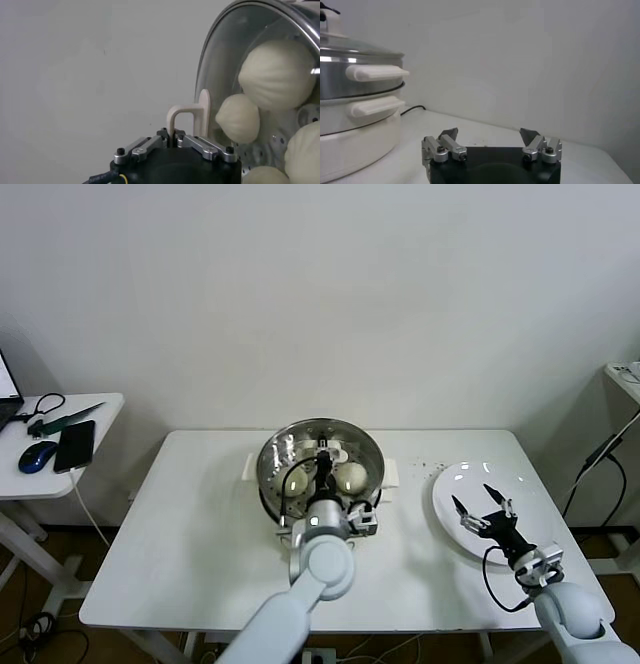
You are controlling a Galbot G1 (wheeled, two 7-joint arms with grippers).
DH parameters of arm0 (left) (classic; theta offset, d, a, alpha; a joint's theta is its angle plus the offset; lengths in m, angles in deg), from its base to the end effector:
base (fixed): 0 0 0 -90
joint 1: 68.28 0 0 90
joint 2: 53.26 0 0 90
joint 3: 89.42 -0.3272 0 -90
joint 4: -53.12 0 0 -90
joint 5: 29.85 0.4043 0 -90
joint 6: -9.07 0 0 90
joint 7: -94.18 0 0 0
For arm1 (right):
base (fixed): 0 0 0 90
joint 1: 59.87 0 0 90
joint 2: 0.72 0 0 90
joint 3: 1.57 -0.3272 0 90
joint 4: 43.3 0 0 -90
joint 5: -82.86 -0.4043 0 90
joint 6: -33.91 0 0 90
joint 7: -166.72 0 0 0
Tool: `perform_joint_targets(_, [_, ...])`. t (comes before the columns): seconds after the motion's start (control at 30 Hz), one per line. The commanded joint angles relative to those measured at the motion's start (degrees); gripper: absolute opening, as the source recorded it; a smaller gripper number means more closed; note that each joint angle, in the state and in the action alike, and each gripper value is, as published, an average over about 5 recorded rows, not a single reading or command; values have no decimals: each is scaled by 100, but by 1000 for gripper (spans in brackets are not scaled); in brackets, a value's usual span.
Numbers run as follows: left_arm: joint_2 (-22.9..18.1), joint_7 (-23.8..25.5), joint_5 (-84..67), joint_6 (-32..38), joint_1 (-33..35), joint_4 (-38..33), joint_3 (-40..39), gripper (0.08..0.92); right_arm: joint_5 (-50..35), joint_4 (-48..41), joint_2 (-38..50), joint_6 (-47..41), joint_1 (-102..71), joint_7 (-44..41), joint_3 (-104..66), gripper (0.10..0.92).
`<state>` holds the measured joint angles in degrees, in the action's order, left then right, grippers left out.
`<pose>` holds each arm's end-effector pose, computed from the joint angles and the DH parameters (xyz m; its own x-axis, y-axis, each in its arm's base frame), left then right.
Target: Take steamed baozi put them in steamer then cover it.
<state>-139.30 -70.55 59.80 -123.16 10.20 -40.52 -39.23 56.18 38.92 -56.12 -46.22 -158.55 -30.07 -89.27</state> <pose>0.3673 -0.2369 -0.2503 -0.9988 -0.0448 0.0198 0.0204 -0.0123 0.9997 0.3468 -0.2036 -0.3802 -0.9517 -0.2668 0.1519 -0.2839 0.9531 -0.1049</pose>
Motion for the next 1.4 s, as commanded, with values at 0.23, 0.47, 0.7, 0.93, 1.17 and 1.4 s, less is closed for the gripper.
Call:
perform_joint_targets(0.23, [34,138,-69,-213,-23,11,11,147,52,-3,7,3,-10,-23,-26,823])
perform_joint_targets(0.47, [245,316,-58,-185,44,-427,-48,204,70,-31,17,-25,8,-24,-33,823])
perform_joint_targets(0.7, [526,399,-113,-223,290,-1037,-87,402,70,-25,20,-106,34,-3,-38,823])
perform_joint_targets(0.93, [812,378,-407,-233,607,-1771,-50,610,130,-6,23,-253,57,106,-49,823])
perform_joint_targets(1.17, [1083,-71,-660,56,1168,-2395,401,793,206,138,43,-376,44,166,-69,823])
perform_joint_targets(1.4, [1430,-945,-2243,597,1806,-2912,1312,822,99,259,-4,-396,-33,214,-195,823])
